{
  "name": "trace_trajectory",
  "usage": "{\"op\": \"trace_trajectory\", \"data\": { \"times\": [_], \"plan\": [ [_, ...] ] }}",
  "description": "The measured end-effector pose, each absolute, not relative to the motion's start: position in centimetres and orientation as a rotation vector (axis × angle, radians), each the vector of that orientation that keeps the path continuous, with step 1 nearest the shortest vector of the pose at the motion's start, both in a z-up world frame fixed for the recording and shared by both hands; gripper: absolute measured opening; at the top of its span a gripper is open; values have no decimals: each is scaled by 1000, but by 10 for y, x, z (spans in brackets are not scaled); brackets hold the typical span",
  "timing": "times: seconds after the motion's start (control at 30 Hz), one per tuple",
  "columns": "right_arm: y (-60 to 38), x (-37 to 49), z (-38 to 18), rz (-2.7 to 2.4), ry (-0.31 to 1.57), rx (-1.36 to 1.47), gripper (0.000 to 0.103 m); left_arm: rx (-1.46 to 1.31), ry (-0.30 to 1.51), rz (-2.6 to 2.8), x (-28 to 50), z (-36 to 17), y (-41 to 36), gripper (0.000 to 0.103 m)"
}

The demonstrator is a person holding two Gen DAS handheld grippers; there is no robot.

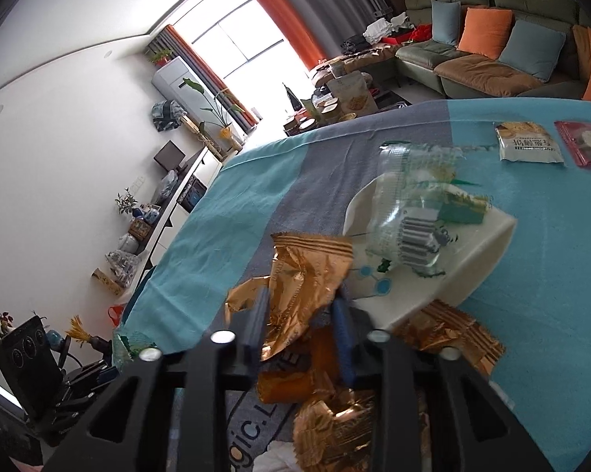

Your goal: Collect trash

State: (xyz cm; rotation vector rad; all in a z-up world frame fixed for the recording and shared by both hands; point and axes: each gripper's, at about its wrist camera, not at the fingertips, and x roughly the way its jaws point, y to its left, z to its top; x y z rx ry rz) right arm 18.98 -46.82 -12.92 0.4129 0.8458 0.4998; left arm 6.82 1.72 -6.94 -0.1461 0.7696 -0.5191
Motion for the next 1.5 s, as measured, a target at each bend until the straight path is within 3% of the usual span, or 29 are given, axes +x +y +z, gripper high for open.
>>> {"op": "trace_trajectory", "data": {
  "times": [0.03, 0.17, 0.73, 1.5],
  "plan": [
    [-469, 191, -130, 500, 847, 420, 5, -147, 769, -516, 68, -69, 17, 25],
    [-470, 186, -127, 502, 825, 438, 1, -150, 760, -500, 65, -68, 22, 25],
    [-419, 167, -70, 672, 687, 381, 1, -165, 686, -362, 53, -48, 72, 25],
    [-250, 198, -64, 968, 752, 277, 1, -238, 631, -20, 38, -39, 212, 25]
  ]
}}
